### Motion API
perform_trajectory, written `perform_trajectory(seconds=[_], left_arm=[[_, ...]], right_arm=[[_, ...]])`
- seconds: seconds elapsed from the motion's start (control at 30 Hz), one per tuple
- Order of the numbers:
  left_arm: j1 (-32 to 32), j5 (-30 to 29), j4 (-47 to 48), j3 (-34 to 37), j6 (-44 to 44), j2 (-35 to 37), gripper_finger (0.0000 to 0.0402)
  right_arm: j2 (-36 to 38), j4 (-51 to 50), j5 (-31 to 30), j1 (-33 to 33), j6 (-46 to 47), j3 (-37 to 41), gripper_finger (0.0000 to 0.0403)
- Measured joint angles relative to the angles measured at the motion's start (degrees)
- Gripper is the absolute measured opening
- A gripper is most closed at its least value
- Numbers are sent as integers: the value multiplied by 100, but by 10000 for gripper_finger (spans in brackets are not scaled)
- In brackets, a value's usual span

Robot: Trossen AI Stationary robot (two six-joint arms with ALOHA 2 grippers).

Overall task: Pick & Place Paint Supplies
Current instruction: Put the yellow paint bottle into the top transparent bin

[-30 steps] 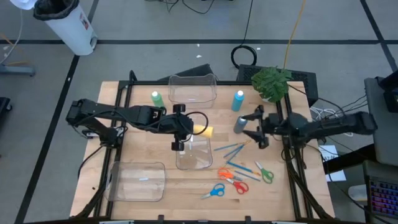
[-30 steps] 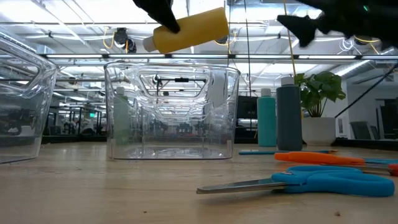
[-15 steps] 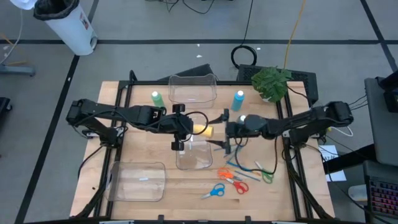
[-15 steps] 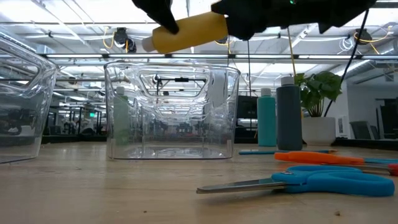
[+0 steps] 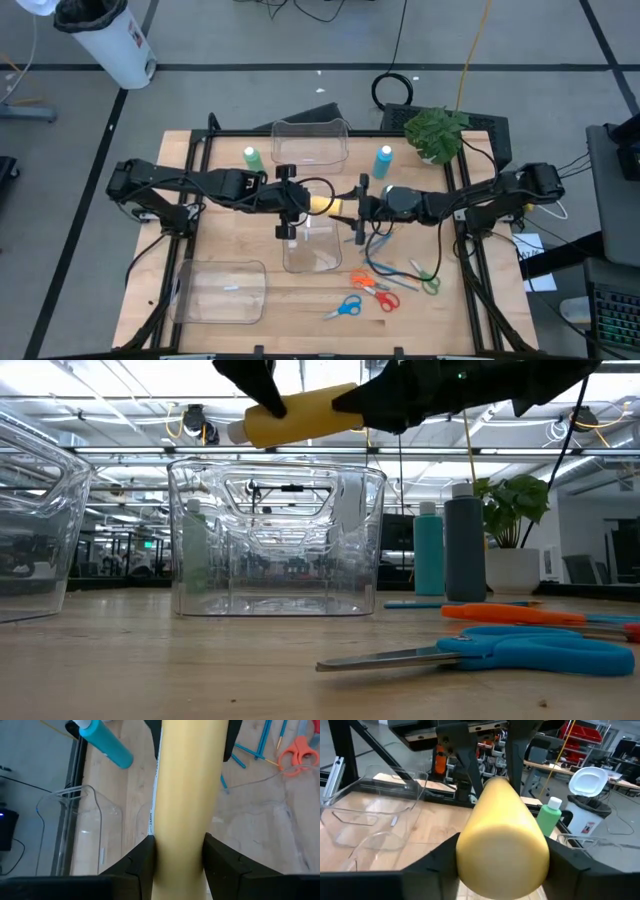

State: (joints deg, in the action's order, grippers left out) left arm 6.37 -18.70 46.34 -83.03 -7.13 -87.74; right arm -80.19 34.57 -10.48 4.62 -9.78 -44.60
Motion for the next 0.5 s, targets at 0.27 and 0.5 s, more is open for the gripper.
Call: perform_trajectory(seconds=[0.27,0.5], left_arm=[[-49,132,-414,-2,29,746,212],[-398,308,-1863,1267,-33,1950,256]], right_arm=[[609,-1,-164,-22,-31,304,191],[1117,2137,-133,-273,176,1558,191]])
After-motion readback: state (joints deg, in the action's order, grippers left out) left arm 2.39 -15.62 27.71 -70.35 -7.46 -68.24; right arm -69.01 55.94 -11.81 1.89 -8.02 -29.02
